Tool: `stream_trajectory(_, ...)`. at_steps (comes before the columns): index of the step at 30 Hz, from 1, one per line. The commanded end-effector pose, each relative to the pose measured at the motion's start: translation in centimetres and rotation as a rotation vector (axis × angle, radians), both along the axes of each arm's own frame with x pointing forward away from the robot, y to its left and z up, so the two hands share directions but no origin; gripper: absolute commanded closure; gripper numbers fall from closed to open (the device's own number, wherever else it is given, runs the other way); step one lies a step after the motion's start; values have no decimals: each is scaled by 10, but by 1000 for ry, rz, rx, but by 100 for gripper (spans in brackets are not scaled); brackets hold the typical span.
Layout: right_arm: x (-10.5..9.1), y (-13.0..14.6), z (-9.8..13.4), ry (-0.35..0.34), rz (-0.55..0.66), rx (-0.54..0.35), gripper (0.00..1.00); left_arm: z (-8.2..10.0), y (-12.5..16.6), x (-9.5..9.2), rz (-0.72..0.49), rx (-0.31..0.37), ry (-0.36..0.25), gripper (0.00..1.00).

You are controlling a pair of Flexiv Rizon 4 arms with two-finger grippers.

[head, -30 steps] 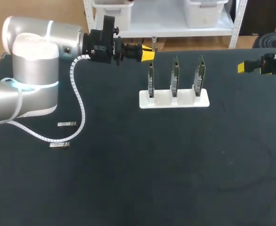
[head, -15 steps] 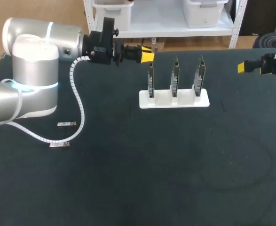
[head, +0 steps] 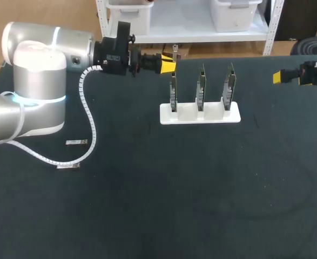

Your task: Pick up the optical module with the left hand, and insert it into the network port with the right hand.

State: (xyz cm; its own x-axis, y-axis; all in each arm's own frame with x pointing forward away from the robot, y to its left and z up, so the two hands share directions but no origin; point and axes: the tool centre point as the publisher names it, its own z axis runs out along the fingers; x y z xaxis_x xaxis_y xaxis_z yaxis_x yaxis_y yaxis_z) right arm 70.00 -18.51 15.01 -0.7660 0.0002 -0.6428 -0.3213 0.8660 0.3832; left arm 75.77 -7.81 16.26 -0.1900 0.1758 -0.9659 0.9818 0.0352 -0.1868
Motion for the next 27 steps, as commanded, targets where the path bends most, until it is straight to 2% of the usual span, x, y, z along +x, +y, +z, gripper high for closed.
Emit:
stream_trajectory(1, 0, 0, 0, 0, 0, 0, 0, 1, 0, 0, 1, 1, -1, 100)
stream_trajectory(14, 0, 0, 0, 0, 0, 0, 0, 2, 1, 0, 4, -7, 5, 100)
stream_trajectory(16, 1, -4, 6, -46, 102, 4, 0, 2, 1, 0, 4, -7, 5, 100)
stream_trajectory(18, 2, -6, 16, -87, 197, 47, 0, 2, 1, 0, 4, -7, 5, 100)
stream_trajectory(20, 5, -8, 23, -113, 245, 45, 0, 2, 1, 0, 4, -7, 5, 100)
stream_trajectory(22, 9, -5, 27, -125, 293, 42, 0, 2, 1, 0, 4, -7, 5, 100)
stream_trajectory(24, 15, 1, 31, -118, 334, 117, 0, 2, 1, 0, 4, -7, 5, 100)
stream_trajectory(27, 24, 20, 32, -111, 437, 139, 0, 2, 1, 0, 4, -7, 5, 100)
